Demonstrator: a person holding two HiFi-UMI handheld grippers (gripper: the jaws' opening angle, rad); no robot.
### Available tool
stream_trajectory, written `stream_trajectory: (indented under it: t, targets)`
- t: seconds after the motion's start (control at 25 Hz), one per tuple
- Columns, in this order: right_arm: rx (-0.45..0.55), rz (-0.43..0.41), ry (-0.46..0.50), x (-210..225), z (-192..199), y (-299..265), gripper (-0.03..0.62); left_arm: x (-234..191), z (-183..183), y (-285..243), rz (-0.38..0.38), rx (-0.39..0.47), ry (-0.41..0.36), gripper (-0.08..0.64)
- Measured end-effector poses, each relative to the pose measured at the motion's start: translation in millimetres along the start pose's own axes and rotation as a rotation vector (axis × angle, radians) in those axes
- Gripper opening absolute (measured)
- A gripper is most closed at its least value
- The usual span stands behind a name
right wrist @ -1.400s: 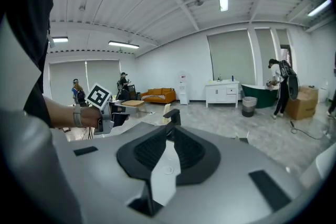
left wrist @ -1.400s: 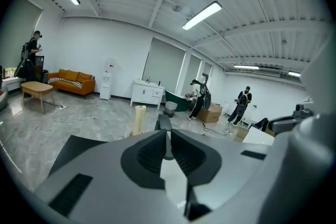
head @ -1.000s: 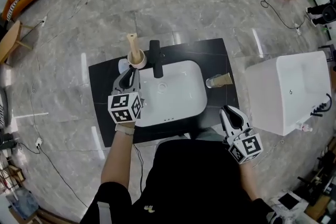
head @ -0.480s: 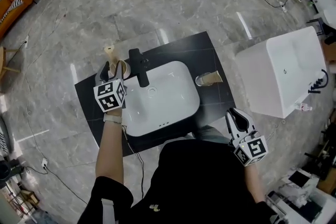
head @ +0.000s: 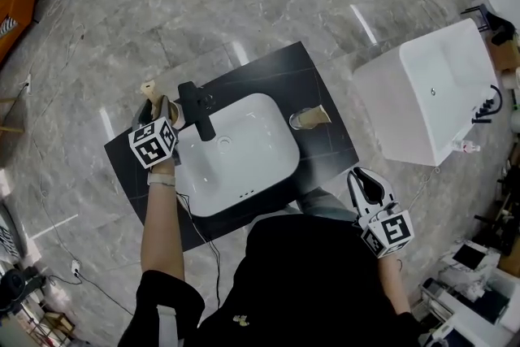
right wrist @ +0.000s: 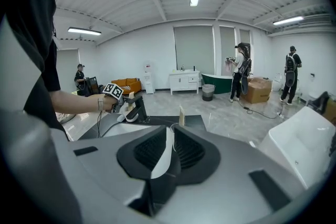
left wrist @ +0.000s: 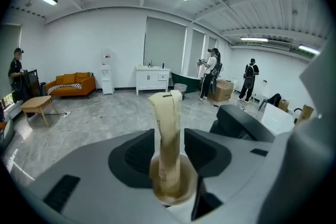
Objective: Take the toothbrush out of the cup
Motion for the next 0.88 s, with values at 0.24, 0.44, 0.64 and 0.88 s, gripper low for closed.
stream_trajectory:
  t: [0.24,0.44,0.64,0.88]
  targets:
    - [0.001,0.006,-0.004,4,3,5,0.064,0,1,0,-0.021,0.002,-0.018,0.051]
    - [0.013,0.012,0.01,9,3,6,0.064,6,0,5,-0.018,0.009,-0.041,0.044]
    - [0.024,0.003,0.012,12,5,10,0.064,14,-10,19,-0.015,0.035,-0.064,0.043]
    - [0.062,-0.021,0.011,16,2,8,0.064,24,-38,57,-0.023,0.112,-0.065,0.043]
Point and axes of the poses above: the fingertips, and each gripper's own axes: y backward along the fingers, x to its right, z out of its underside, the point moved 4 cm from there along y, backward along the fingers, and after that the axes turned 7 degrees about y, right-handed, at the moved point
